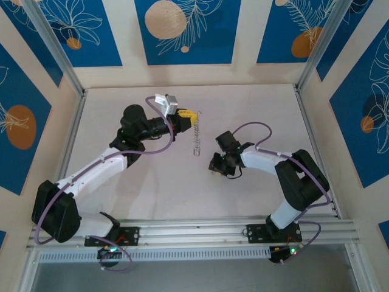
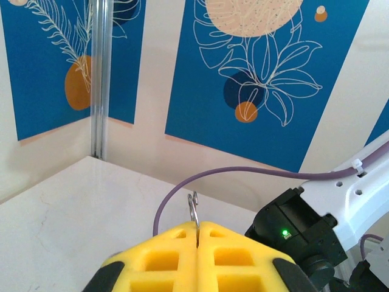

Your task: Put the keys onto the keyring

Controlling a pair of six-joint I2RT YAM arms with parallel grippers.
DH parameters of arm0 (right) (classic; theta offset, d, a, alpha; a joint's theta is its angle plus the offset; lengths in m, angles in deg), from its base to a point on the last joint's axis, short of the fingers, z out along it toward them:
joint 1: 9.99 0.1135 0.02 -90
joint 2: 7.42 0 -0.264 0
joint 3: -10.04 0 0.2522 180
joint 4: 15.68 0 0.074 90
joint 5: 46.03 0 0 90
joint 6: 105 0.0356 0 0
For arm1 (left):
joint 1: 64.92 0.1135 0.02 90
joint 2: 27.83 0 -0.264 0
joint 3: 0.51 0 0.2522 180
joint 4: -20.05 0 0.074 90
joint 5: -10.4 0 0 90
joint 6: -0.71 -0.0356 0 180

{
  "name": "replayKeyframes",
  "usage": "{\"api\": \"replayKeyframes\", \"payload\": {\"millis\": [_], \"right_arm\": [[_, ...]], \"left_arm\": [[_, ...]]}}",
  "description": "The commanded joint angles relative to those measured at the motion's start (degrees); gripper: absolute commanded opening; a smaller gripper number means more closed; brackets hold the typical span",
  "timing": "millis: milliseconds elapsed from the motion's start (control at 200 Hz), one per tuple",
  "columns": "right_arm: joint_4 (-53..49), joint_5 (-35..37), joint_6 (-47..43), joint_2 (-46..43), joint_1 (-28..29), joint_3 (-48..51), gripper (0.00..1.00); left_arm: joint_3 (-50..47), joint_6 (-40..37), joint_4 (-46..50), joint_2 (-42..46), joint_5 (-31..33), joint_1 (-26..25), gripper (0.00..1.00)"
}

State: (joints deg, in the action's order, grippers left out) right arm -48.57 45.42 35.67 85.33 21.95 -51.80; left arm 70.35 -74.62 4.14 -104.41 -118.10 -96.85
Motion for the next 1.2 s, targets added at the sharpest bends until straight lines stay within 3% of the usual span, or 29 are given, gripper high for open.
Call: {"api": "replayKeyframes", "payload": {"millis": [0,380,740,1195], "right_arm": [[-1.21,-0.31,1.13,1.27,0.49,-1.01,0.25],[-3.49,1.81,0.06,0.80,1.51,-2.80,0.28],[-11.71,12.67,-1.05,-1.35,5.36,-6.72,0.30],[-17.07,20.56,-2.60,4.66,11.29,-13.34,0.30]], "left_arm": [[-0.50,0.88,-3.23,1.76,-1.27,0.71,0.00],[-0.50,1.66,-3.93,1.81,-1.67,0.69,0.00],[-0.94,0.99,-3.84,3.13,-0.87,0.90,0.00],[-2.41,0.01,-2.65,6.68,-0.31,3.07,0.00]]}}
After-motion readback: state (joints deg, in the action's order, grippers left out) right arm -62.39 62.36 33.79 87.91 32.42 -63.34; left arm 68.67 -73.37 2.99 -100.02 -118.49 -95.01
